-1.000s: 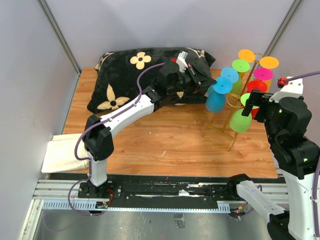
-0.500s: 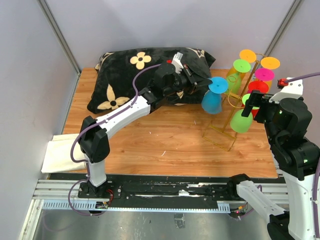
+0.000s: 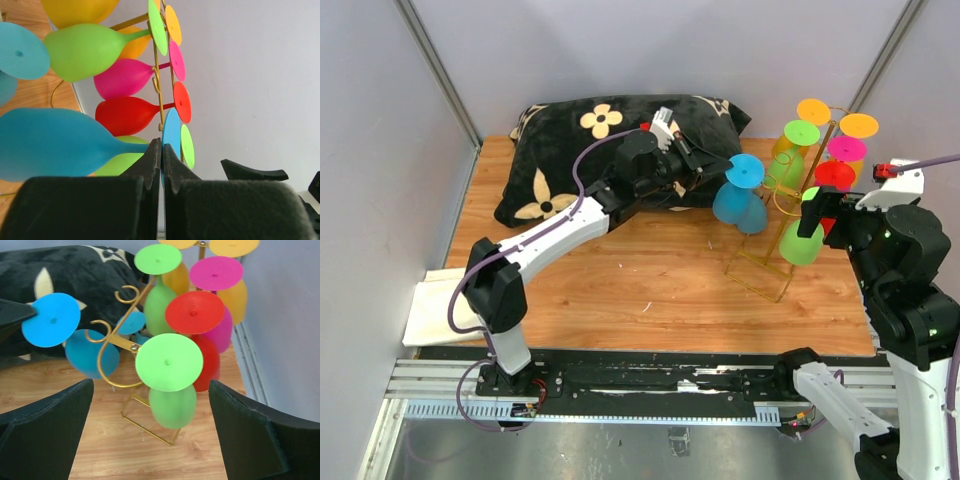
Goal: Take the wine glass off the wine glass rack
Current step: Pick up the wine glass from the wine rack, then place the wine glass at the center of the board.
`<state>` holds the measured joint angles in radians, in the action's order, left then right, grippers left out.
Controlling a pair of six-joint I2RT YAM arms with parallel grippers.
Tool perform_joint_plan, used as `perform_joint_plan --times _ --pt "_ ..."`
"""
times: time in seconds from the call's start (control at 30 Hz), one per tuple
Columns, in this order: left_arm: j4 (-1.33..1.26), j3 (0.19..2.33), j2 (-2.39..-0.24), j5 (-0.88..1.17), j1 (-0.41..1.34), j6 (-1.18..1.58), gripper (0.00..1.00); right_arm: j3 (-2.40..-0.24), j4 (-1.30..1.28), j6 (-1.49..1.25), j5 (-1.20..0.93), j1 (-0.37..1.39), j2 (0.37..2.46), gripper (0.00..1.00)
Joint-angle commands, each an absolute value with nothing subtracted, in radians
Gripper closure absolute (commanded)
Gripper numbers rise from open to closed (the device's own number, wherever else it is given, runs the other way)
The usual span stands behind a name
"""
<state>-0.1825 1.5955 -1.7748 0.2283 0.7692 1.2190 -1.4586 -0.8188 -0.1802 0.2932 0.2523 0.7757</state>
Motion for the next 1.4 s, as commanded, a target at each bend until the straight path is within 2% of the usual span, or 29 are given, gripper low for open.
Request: perform_joint_plan --times 0.0,0.53,0.7,0.87,1.07,1.17,1.23,1.37 --pt "-0.285 1.533 -1.687 0.204 0.753 1.204 1.00 -1.443 -0.738 -0.166 0.150 0.236 0.744 0.02" --pt "-0.300 1.398 -1.536 0.159 0.718 1.095 1.00 -1.462 -0.670 -0.174 -0.197 0.236 0.766 0.02" --pt "-0.327 1.307 -1.456 0.183 0.716 0.996 1.00 -1.448 -0.609 -0.221 -0.402 0.236 0.789 0.00" --pt "-0.333 1.187 -1.354 0.200 0.716 0.906 0.99 -1.395 -0.495 -0.354 -0.627 0.237 0.837 0.07" --pt "-0.295 1.097 -1.237 0.231 0.716 0.789 1.00 -1.347 -0.385 -0.462 -0.763 0.240 0.884 0.17" --pt "-0.275 1.034 -1.179 0.253 0.716 0.761 1.00 -1.358 -0.417 -0.484 -0.814 0.267 0.938 0.25" --pt "-0.278 0.987 -1.142 0.270 0.716 0.761 0.99 -1.379 -0.460 -0.461 -0.807 0.322 0.974 0.28" --pt "-0.288 0.909 -1.066 0.298 0.716 0.758 1.00 -1.388 -0.525 -0.363 -0.640 0.453 1.014 0.29"
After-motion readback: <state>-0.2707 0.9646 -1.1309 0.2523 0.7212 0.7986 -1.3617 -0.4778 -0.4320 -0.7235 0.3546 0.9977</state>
